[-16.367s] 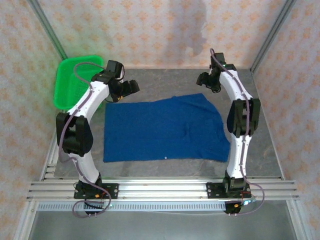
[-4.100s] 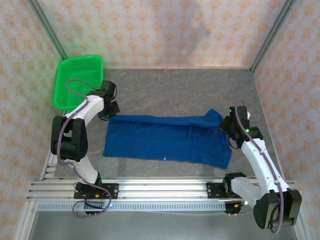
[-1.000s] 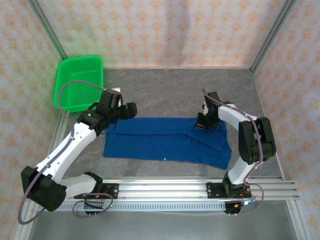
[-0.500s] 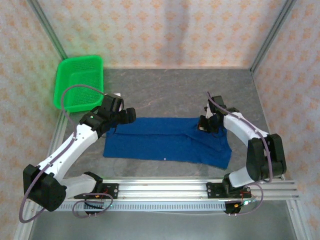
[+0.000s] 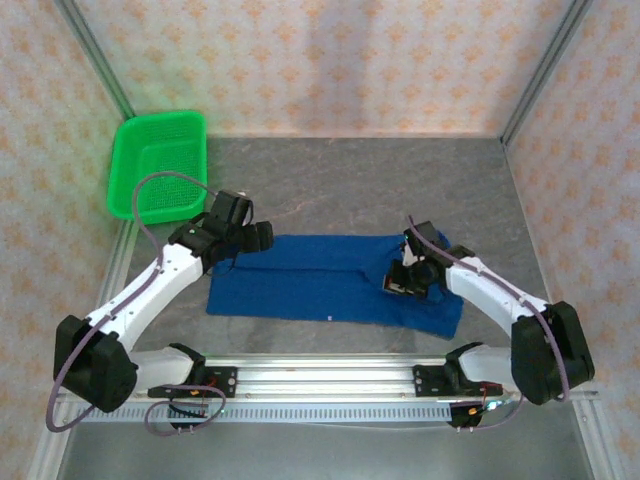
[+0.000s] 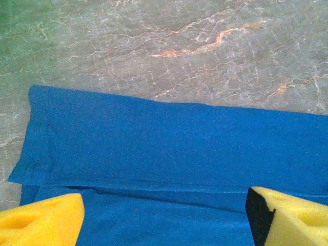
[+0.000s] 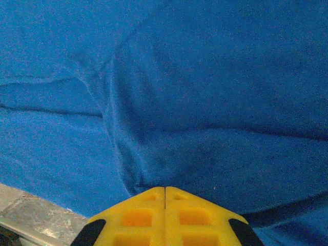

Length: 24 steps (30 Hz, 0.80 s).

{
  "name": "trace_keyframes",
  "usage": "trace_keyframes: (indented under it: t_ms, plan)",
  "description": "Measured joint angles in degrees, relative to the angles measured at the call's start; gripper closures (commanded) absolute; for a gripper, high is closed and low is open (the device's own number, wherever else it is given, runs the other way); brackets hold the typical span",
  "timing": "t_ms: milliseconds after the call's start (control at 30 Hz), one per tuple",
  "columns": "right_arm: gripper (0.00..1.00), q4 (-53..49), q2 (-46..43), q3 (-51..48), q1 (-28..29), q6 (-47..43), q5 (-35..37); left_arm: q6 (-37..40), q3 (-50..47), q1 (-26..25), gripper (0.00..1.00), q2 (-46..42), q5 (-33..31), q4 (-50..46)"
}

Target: Fold and stack the t-shirts

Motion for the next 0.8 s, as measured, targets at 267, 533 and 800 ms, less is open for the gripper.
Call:
trace_keyframes:
  t_ms: [267,533,800]
  plan:
    - [0.78,2.0,-3.0,-4.4,4.0,7.2,0.0,0.0,-1.6,0.0,0.17,1.7,0.0,0.6]
    - [0.59,0.2,-11.7,-3.9,4.8,11.1,-0.3,0.0,-1.7,0.0,0.17,4.4,0.0,1.2]
    - [0.47,-5.3,-13.6,0.1,0.7,15.5,9.7,0.0,-0.1,0.0,0.17,9.7,0.4,2.1]
